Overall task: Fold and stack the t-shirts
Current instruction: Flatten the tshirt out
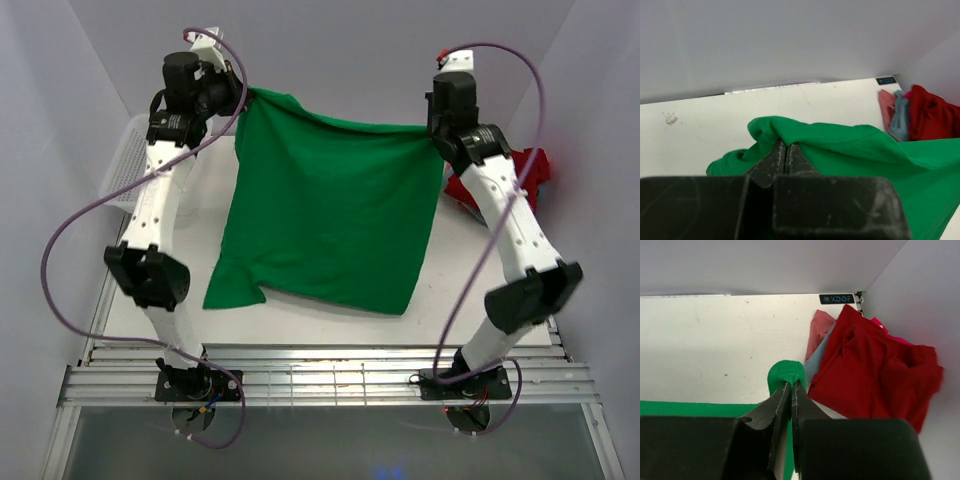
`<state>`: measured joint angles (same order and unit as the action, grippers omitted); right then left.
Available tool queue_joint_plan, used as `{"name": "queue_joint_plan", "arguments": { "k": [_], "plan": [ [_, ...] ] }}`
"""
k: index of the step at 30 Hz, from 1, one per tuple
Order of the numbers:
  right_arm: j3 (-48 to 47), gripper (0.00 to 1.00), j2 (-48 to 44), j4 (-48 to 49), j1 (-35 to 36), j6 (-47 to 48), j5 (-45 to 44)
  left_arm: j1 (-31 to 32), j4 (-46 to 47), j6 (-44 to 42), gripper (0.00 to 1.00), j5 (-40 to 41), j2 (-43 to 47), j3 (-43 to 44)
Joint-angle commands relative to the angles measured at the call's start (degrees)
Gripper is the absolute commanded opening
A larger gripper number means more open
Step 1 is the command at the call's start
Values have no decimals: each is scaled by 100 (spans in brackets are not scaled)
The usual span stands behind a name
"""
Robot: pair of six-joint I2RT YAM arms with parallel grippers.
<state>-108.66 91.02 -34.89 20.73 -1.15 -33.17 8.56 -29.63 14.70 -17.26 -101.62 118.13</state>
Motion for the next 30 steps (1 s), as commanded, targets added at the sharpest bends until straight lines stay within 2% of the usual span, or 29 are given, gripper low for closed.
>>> {"name": "queue_joint_plan", "arguments": {
  "k": [1,3,6,8,12,13,14,16,19,20,21,23,24,28,30],
  "plan": [
    [-890,8,871,580,-385,-175,240,-91,-105,191,0,451,-699,1499],
    [-1906,8,1406,572,-421,-62,258,-187,296,444,0,591,-1051,1958],
    [-2867,8,1725,571,-456,88,249,-337,1226,674,0,732,-826,1873],
    [-2845,8,1604,833,-508,88,249,-363,1730,657,0,750,-605,1513],
    [-1591,8,552,1510,-561,308,258,-364,2792,324,0,645,79,600],
    [-1127,8,365,1573,-561,291,284,-364,2978,253,0,610,516,276],
    [-896,8,207,1617,-561,282,345,-355,3276,157,0,627,773,-528],
    [-265,8,-242,1565,-561,247,451,-355,3832,112,0,610,1544,-1376],
    [518,8,-725,1407,-553,212,566,-355,3798,42,0,338,2127,-2949],
    [1174,8,-944,1389,-553,177,627,-346,3798,85,0,233,2512,-3423],
    [1520,8,-1033,1380,-553,159,688,-320,3772,147,0,101,2690,-4350],
    [2397,8,-1183,1258,-553,2,776,-259,3719,261,0,-58,3198,-5243],
    [2672,8,-1209,1196,-553,-156,881,-206,3675,375,0,-102,3349,-6082],
    [3982,8,-1280,1239,-535,-403,1172,93,3201,587,0,-33,3693,-7685],
    [4474,8,-1236,1275,-509,-482,1216,374,2755,674,0,186,3755,-8145]
  ]
}}
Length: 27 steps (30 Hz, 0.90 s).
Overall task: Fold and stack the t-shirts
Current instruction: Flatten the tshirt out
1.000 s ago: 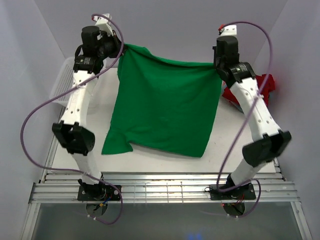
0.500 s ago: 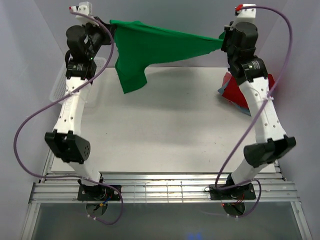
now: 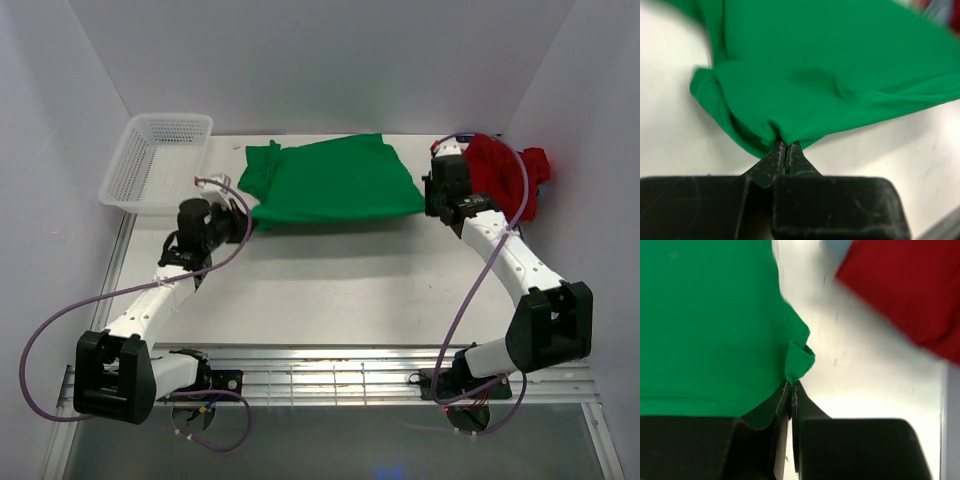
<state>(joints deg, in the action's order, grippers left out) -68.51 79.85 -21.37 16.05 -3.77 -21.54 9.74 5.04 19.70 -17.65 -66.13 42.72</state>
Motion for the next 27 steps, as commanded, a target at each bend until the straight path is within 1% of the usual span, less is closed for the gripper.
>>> {"name": "queue_joint_plan", "arguments": {
  "k": [1,3,4,5,8,9,11,12,13,14,15,16,21,24,26,27],
  "plan": [
    [531,8,-84,-148,-41,-238,71,335,-863,366,0,436,240,-903],
    [567,8,4,-473,-6,-282,88,555,-1240,490,0,481,328,-1081],
    [515,8,21,-604,12,-308,123,660,-1425,682,0,656,442,-1064],
    [471,8,56,-910,20,-343,237,774,-1601,753,0,640,478,-1038],
    [225,8,170,-1456,64,-501,440,845,-2119,1000,2,640,312,-688],
    [181,8,206,-1824,108,-554,501,880,-2434,992,10,649,250,-599],
    [101,8,302,-2142,187,-677,502,968,-2726,939,25,666,118,-388],
    [101,8,329,-2300,257,-704,493,1003,-2954,921,39,684,100,-326],
    [92,8,399,-2589,293,-730,554,1047,-3069,930,43,719,118,-282],
    [84,11,443,-2757,310,-748,720,1065,-3183,921,45,736,153,-238],
    [92,23,469,-2889,380,-748,808,1083,-3367,904,47,754,205,-151],
    [92,30,496,-3152,424,-765,870,1100,-3456,921,50,789,284,-98],
    [-109,51,233,-3760,793,-888,950,1215,-3922,1035,51,789,977,350],
    [-337,53,22,-3753,803,-898,871,1224,-3652,1053,51,1140,1172,299],
    [-365,54,-75,-3351,803,-880,792,1224,-3188,948,50,1465,989,176],
    [-408,54,-75,-3226,803,-871,844,1224,-2984,948,49,1562,640,149]
  ]
}}
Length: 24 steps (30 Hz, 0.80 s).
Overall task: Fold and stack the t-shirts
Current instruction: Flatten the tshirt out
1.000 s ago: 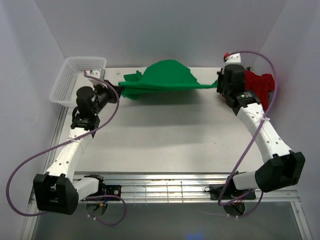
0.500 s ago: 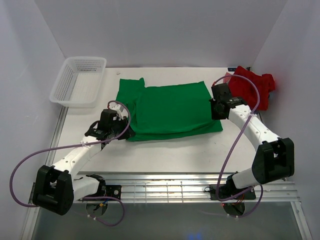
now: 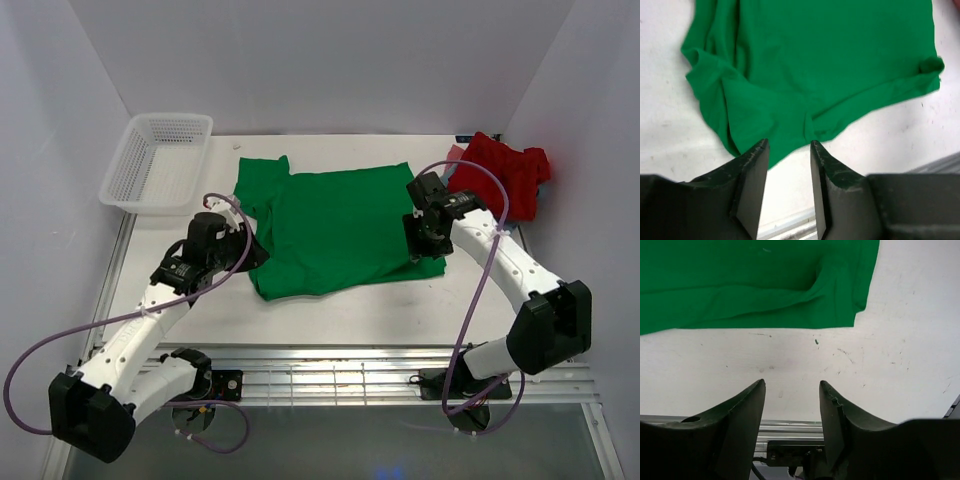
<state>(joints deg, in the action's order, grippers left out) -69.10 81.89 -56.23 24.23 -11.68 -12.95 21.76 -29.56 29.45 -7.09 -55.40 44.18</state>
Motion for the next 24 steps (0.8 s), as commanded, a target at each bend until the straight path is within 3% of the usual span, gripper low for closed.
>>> {"name": "queue_joint_plan", "arguments": {
  "k": [1,5,7,8,9,10,11,18,24],
  "plan": [
    [-367,54,-244,401,-6,-62,72,21,730,-36,47,620,-663,-24],
    [-525,52,-33,1095,-6,-203,267,21,2117,-36,38,1068,-2095,317],
    [-560,49,90,1736,-15,-116,31,21,2296,-228,24,1375,-3137,973],
    [-613,42,178,1886,-23,-45,-75,21,2253,-316,21,1464,-3483,1265],
    [-683,20,292,2018,-50,16,-146,21,2218,-396,11,1526,-3791,1547],
    [-927,10,615,2106,-85,69,-164,13,2209,-457,8,1614,-4064,1802],
    [-1052,8,783,2116,-111,139,-207,13,2218,-510,6,1693,-4484,2030],
    [-1676,8,1979,2476,-234,421,-155,-31,2139,-739,2,2246,-5419,3358],
    [-1861,8,2814,2625,-384,456,38,-31,1892,-572,0,2572,-5255,2966]
  ]
}}
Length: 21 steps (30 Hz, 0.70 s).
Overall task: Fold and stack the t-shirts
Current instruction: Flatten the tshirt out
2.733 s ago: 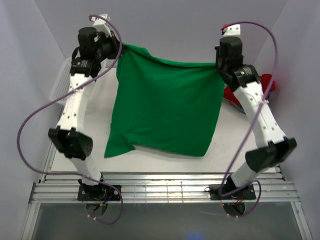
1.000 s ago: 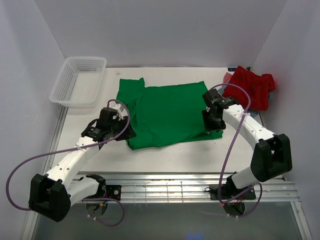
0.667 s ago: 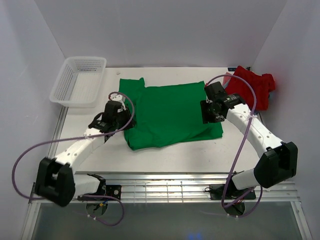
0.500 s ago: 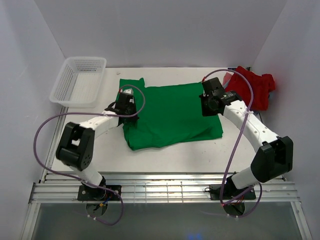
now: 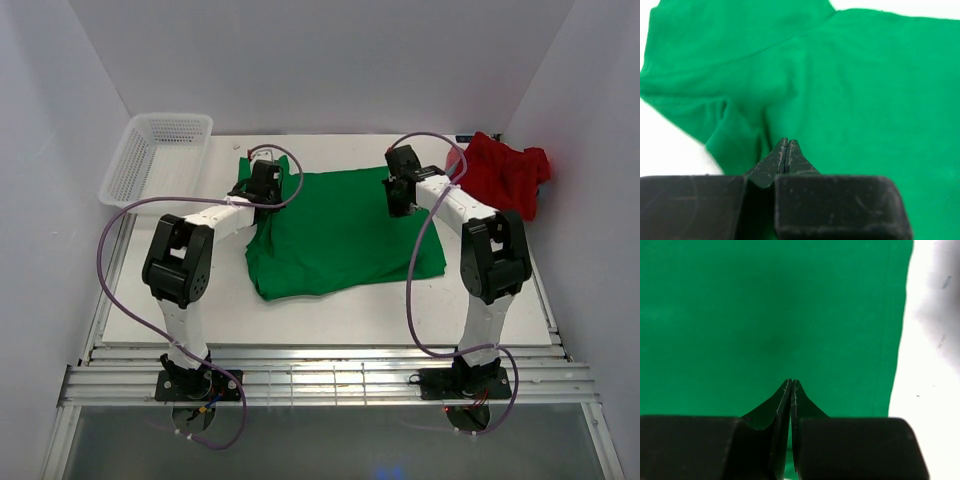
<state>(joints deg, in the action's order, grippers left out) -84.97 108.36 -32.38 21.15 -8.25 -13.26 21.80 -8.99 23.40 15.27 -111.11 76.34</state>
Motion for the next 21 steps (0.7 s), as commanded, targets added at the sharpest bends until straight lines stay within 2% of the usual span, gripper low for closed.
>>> {"name": "queue_joint_plan", "arguments": {
  "k": [1,5,14,21],
  "plan": [
    [-266,8,290,276,-93,139,95,-36,-112,77,0,432,440,-538],
    [-266,8,598,364,-172,166,113,-71,100,7,0,617,714,-849],
    [-240,8,1047,224,-374,131,-19,-308,-778,279,0,995,257,-480],
    [-327,8,1415,-93,-585,139,-2,-861,-1280,551,0,873,230,-593]
  ]
}}
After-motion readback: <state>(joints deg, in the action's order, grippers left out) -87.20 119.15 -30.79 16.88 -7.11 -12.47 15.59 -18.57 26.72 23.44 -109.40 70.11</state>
